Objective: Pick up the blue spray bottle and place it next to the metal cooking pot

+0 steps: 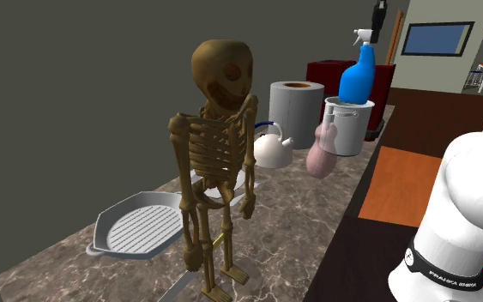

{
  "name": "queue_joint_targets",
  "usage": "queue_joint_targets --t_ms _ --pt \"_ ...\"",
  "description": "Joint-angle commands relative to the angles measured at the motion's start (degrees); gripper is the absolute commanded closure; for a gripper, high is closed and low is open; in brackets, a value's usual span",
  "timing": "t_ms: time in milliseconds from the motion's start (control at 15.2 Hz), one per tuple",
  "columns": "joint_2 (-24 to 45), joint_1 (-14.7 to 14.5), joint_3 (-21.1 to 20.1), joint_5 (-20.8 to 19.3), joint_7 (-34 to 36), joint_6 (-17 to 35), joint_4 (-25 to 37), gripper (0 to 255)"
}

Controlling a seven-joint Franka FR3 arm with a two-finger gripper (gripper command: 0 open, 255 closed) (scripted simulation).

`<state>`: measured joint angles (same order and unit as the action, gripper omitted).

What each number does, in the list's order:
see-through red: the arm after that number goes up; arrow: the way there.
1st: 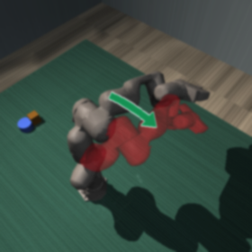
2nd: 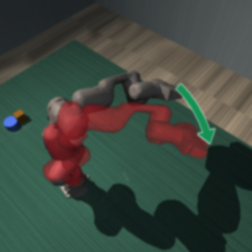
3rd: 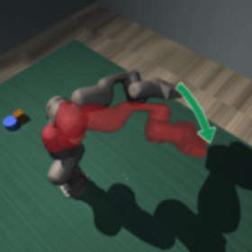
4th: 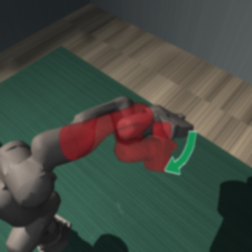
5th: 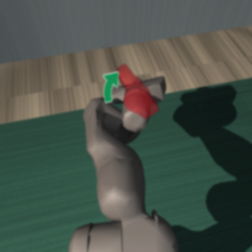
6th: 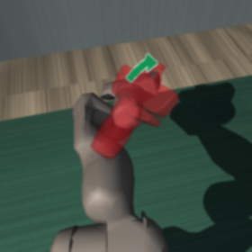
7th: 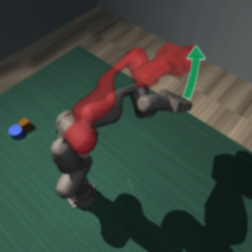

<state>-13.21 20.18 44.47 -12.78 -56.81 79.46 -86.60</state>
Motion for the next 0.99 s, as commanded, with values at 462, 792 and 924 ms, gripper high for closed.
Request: queue_joint_targets --t_ms 462,792,924 --pt "-4.1 0.7 -1.4 -2.4 2.6 7.0 -10.5 255" --pt "-5.7 1.1 -1.6 -3.4 3.6 10.7 -15.6 255" --pt "-6.3 1.3 -1.7 -3.7 4.0 12.2 -17.5 255"
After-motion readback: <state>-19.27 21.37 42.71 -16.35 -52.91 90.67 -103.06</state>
